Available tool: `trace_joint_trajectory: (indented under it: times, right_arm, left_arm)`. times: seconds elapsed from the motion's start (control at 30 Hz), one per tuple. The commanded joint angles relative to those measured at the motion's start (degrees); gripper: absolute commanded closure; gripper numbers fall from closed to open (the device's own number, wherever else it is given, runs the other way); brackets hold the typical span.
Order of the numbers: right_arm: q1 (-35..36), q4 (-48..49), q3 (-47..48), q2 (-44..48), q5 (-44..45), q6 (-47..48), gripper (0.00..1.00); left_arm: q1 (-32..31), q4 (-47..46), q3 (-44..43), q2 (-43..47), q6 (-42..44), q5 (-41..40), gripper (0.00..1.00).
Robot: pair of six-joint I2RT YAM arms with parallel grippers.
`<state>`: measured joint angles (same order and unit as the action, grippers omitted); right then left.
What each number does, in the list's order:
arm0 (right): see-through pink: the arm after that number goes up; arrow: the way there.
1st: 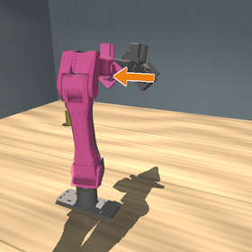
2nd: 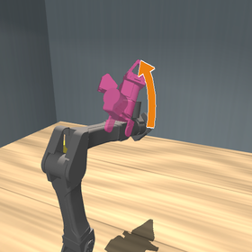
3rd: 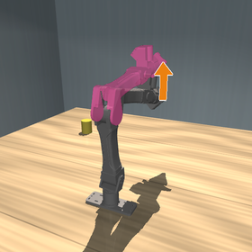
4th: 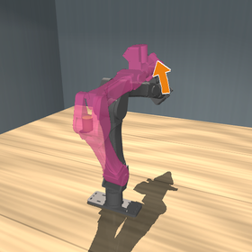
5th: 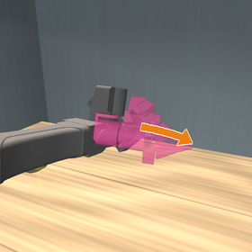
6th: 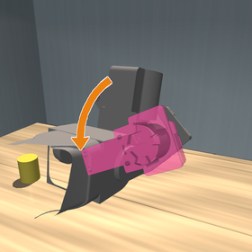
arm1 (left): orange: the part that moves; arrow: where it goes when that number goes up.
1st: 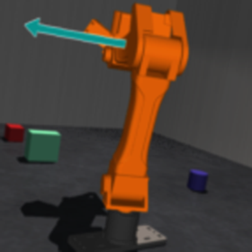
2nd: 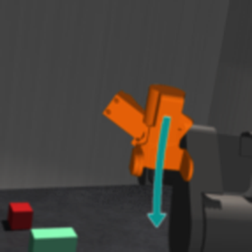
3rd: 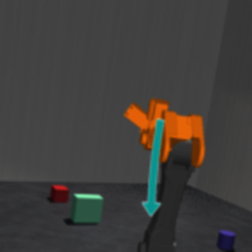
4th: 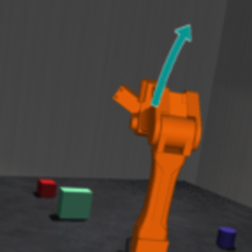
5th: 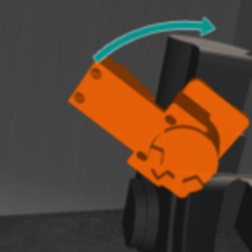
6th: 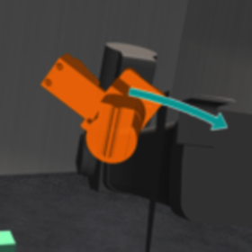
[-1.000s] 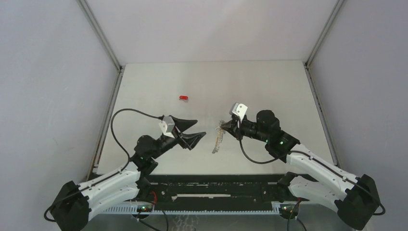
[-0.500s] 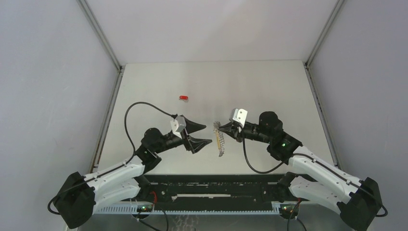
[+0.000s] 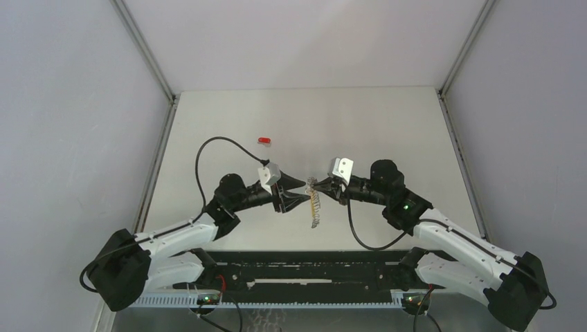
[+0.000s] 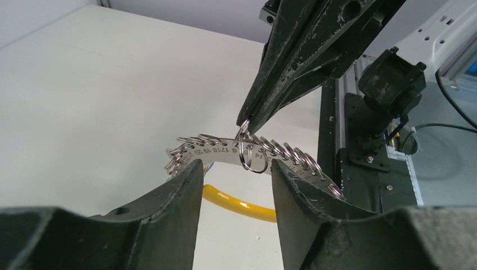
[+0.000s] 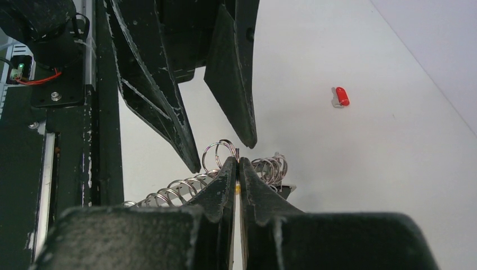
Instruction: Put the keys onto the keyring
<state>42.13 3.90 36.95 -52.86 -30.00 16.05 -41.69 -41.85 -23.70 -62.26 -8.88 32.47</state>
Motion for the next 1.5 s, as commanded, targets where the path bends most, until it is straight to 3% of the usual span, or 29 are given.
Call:
trace_joint_trajectory:
  times: [0.0,0.23,0.47,0.67,0.9,1.1,1.27,1.47]
  right_arm:
    - [0.4,4.1,1.8,0.2,-1.4,1.4,1.00]
    - [0.3,4.1,1.8,0.0,0.4,1.4,1.00]
    - [0.2,5.0,1.9,-0.3,2.2,0.4,1.00]
    - [0.3,5.9,1.8,-0.8,3.0,-0.6,1.00]
    - [0.2,6.4,1.8,-1.4,3.4,-1.5,1.00]
    - [-1.3,7.0,1.8,-0.5,0.8,-2.9,1.00]
    - [-2.5,6.6,1.8,0.9,-1.5,-3.2,1.00]
    - [-2.7,5.7,1.8,1.5,-2.3,-2.9,1.00]
  left_arm:
    - [0.3,-2.6,-4.6,-1.4,2.6,3.6,0.51]
    - [-0.7,-1.4,-4.2,0.2,5.2,7.8,0.74]
    - [-6.2,16.0,-8.0,2.7,16.3,3.4,0.79]
    - [-11.2,25.1,-10.8,4.1,22.9,-3.0,0.71]
    - [-13.5,28.5,-11.9,5.4,24.7,-6.3,0.50]
    - [-13.7,24.5,-9.0,7.9,22.2,-4.2,0.43]
    - [-13.3,15.5,-2.1,12.1,15.9,-13.0,0.43]
    - [-8.9,8.8,1.9,15.1,8.3,-13.4,0.37]
